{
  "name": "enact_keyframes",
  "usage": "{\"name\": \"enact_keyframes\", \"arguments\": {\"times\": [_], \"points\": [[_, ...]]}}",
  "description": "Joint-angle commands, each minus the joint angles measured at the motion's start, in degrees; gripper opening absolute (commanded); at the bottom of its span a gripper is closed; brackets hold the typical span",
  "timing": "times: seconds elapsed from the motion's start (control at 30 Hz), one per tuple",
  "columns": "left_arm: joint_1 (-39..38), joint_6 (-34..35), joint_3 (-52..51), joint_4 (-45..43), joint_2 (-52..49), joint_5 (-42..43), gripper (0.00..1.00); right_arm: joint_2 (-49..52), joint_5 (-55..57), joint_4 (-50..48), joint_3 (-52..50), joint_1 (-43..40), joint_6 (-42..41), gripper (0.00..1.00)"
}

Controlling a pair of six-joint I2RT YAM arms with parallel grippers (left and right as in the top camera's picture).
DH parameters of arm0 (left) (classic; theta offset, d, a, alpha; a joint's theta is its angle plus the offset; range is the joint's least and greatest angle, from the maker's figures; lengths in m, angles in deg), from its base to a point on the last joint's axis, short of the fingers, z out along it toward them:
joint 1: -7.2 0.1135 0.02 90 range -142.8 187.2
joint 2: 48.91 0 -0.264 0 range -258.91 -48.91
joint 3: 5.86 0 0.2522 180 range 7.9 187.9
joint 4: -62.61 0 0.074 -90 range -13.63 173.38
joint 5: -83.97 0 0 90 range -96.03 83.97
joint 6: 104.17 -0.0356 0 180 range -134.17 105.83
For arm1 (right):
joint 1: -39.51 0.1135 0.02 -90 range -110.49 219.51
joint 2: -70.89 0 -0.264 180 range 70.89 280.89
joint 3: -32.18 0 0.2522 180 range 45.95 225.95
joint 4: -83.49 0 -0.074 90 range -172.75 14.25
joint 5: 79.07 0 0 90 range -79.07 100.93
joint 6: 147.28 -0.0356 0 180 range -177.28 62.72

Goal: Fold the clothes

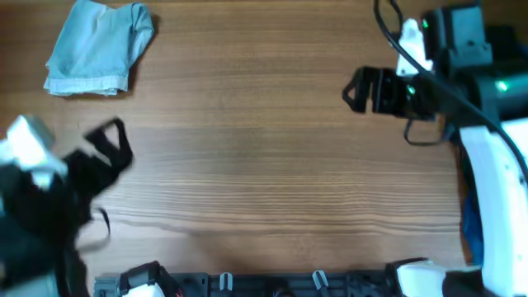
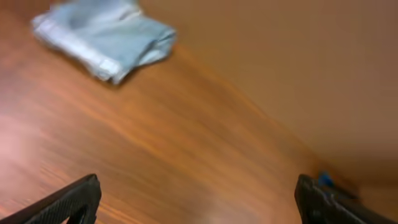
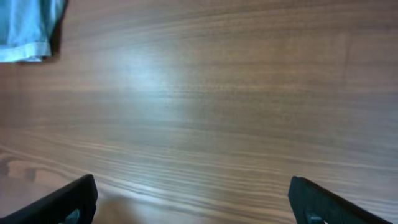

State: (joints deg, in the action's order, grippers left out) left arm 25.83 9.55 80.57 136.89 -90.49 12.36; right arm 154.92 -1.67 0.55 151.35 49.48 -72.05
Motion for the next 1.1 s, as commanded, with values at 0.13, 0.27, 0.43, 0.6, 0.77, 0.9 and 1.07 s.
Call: {"name": "enact_keyframes", "arguments": {"times": [0.13, 0.27, 0.43, 0.6, 0.77, 0.9, 1.07], "points": [[-4.7, -20.2, -2.86, 10.51, 8.04, 19.37, 0.99, -33.27, 6.47, -10.19, -27.43, 2.93, -7.34, 0.99], [-5.16, -24.59, -12.48, 10.71, 8.07, 23.85, 0.91, -52.7, 9.88, -29.92, -49.22, 2.93, -12.39, 1.0], [-5.29, -24.57, -16.46, 9.44, 8.04, 20.28, 0.92, -54.16, 13.03, -36.57, -56.15, 2.93, -12.46, 1.0], [-5.29, -24.59, -16.46, 8.66, 7.98, 15.37, 1.0, -48.52, 13.05, -36.02, -56.15, 2.93, -12.39, 1.0], [-5.29, -24.61, -16.46, 8.55, 7.98, 15.34, 1.0, -41.88, 12.61, -35.98, -56.15, 2.93, -12.41, 1.0], [-5.29, -24.61, -16.46, 8.55, 8.0, 15.34, 1.0, -37.22, 8.79, -41.11, -56.13, 2.93, -12.41, 1.0], [-5.29, -24.61, -16.46, 8.57, 8.0, 15.34, 1.0, -37.24, -7.39, -44.89, -56.15, 2.93, -12.33, 1.0]]}}
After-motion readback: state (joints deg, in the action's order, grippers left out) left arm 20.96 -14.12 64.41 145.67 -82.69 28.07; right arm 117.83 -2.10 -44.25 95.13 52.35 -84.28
